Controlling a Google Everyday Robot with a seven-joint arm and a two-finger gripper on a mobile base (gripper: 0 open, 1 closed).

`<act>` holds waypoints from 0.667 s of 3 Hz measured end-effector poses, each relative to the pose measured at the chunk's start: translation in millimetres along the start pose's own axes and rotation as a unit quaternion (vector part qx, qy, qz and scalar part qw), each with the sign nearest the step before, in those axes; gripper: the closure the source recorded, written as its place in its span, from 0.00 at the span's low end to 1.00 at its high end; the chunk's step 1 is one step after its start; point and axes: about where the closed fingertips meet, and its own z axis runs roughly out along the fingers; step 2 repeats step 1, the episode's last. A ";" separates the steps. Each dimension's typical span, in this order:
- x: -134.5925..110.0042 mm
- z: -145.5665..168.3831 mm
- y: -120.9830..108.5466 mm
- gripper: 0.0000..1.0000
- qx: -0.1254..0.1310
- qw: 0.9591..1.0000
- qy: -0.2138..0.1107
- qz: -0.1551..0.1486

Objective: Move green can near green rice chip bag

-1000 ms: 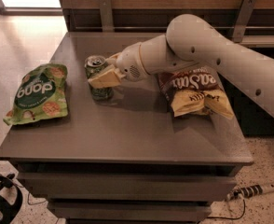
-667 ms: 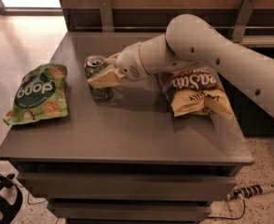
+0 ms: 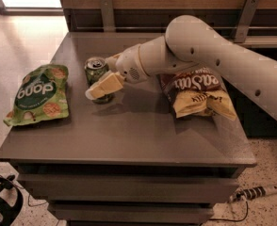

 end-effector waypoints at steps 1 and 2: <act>0.0 0.1 0.0 0.00 0.000 1.000 0.000 0.000; 0.0 0.1 0.0 0.00 0.000 1.000 0.000 0.000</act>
Offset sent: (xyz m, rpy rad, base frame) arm 0.0000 0.0000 0.0000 0.0000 0.0000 0.0000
